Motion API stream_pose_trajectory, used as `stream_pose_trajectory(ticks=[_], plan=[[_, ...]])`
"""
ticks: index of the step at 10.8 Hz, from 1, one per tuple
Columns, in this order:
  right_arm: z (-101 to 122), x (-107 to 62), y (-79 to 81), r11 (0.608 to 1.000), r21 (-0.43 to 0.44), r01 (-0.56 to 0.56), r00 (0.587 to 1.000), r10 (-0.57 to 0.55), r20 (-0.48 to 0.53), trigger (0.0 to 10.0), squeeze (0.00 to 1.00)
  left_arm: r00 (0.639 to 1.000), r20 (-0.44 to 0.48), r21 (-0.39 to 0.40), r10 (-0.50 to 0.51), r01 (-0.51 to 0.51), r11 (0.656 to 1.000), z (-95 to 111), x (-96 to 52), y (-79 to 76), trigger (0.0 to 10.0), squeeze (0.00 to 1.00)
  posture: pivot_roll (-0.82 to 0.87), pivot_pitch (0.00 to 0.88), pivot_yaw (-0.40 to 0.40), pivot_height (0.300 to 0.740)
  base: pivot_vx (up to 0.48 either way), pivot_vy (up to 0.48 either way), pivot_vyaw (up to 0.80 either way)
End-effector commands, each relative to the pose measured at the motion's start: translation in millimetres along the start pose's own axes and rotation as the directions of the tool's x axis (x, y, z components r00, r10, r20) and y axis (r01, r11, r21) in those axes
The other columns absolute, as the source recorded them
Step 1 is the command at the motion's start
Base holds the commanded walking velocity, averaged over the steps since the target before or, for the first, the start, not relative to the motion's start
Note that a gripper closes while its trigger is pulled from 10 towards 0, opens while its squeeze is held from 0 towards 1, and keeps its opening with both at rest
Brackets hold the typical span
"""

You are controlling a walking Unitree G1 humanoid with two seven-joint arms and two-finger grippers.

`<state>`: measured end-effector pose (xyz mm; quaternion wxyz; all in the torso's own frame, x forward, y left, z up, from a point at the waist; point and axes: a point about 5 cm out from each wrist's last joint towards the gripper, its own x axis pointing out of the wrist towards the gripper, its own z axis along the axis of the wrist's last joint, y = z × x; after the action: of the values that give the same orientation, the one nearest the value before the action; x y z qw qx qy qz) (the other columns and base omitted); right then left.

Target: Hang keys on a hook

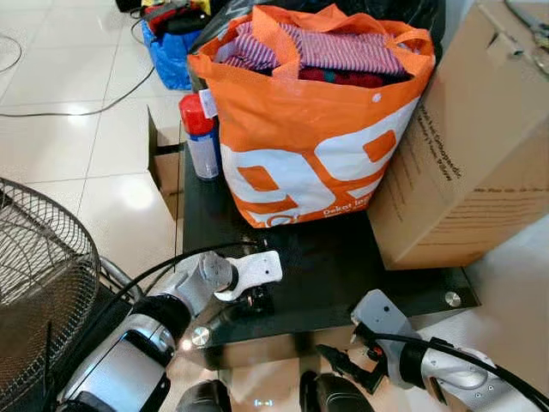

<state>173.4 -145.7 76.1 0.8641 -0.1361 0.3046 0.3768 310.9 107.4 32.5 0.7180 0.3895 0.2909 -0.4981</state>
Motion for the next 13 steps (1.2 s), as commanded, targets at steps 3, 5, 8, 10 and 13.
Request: stream_pose_trajectory(ticks=[3,5,8,10,13], plan=[[0.3,-0.2,2.5,1.0,-0.002,0.003,1.0,-0.003,-0.001,10.0,0.0,0.994,-0.103,-0.018,-0.034,0.032,0.999,-19.2,2.6,-9.4,0.0,0.0,-0.21,0.201,0.008,0.74,0.0,0.0,0.0],[1.1,0.2,2.1,1.0,-0.004,0.002,1.0,-0.002,0.0,10.0,0.0,0.993,-0.104,-0.021,-0.051,0.049,0.999,-18.6,2.8,-10.3,0.0,0.0,-0.21,0.2,0.007,0.74,0.0,0.0,0.0],[2.6,0.8,0.3,1.0,-0.008,0.003,1.0,-0.003,0.001,10.0,0.0,0.993,-0.106,-0.024,-0.058,0.056,0.998,-18.0,2.4,-9.4,0.0,0.0,-0.21,0.198,0.007,0.74,0.0,0.0,0.0],[2.6,0.9,-0.7,1.0,-0.009,0.005,1.0,-0.005,0.001,10.0,0.0,0.993,-0.104,-0.025,-0.06,0.058,0.998,-17.3,1.5,-8.3,0.0,0.0,-0.21,0.198,0.007,0.74,0.0,0.0,0.0],[3.2,0.9,-0.9,1.0,-0.011,0.008,1.0,-0.008,0.002,10.0,0.0,0.994,-0.095,-0.029,-0.058,0.056,0.998,-16.1,0.1,-6.4,0.0,0.0,-0.21,0.2,0.009,0.74,0.0,0.0,0.0]])
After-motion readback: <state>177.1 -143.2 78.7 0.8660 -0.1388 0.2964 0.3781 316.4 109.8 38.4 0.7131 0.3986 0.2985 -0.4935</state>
